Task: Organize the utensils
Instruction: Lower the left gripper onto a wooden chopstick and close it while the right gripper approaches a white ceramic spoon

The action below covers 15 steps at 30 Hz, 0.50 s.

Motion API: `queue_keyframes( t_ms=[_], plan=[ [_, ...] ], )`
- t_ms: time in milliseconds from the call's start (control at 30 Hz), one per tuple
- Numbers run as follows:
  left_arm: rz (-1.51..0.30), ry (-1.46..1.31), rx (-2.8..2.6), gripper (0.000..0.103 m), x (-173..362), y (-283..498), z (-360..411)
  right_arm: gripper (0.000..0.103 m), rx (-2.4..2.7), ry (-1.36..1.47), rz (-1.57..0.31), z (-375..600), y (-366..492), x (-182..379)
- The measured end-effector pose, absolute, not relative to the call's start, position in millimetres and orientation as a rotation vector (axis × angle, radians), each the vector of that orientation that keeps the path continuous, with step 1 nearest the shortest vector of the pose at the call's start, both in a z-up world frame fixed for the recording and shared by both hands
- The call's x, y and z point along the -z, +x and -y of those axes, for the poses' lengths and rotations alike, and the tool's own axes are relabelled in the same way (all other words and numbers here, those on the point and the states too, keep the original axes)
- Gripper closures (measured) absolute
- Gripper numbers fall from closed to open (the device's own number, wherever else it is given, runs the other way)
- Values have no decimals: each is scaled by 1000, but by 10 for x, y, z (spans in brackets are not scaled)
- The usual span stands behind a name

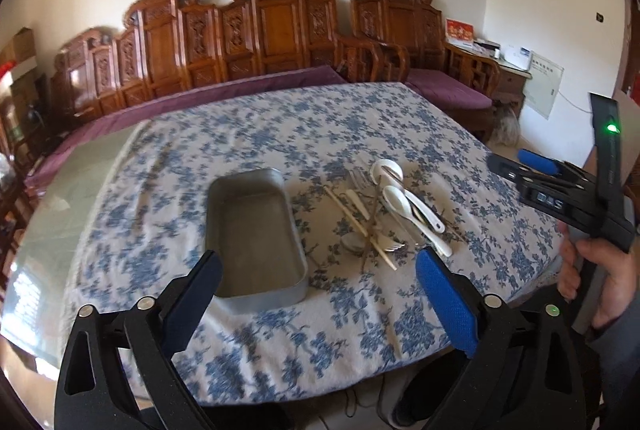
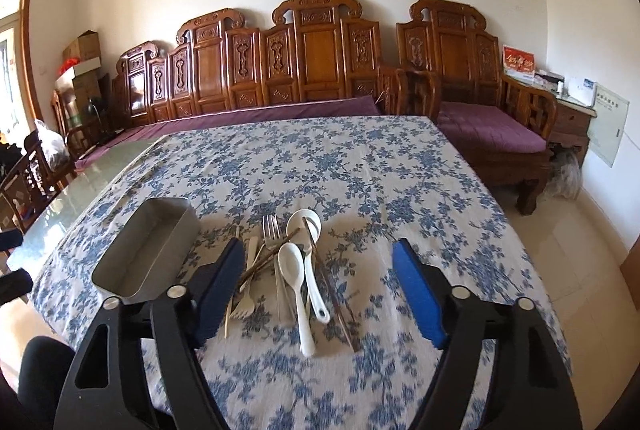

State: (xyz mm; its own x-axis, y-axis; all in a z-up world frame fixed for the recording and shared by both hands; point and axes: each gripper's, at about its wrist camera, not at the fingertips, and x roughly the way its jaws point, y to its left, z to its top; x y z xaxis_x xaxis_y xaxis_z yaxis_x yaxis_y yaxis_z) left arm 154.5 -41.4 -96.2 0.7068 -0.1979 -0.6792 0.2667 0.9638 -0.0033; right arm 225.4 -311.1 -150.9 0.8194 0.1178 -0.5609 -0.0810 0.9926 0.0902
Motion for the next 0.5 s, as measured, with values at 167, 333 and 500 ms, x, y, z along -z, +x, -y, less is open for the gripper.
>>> queue_keyframes(
  t_ms=[167, 333, 500],
  plan=[
    [-798, 99, 295, 25, 1182, 1843, 543, 40, -133, 54, -654, 3087, 2591, 1752],
    [-869, 104, 342, 47, 1468, 2127, 725, 43, -166, 95, -715, 3103, 2719, 2011],
    [-930, 89, 400, 74, 1716, 2406, 913, 46, -194, 106, -765, 3090, 2770, 2220]
  ],
)
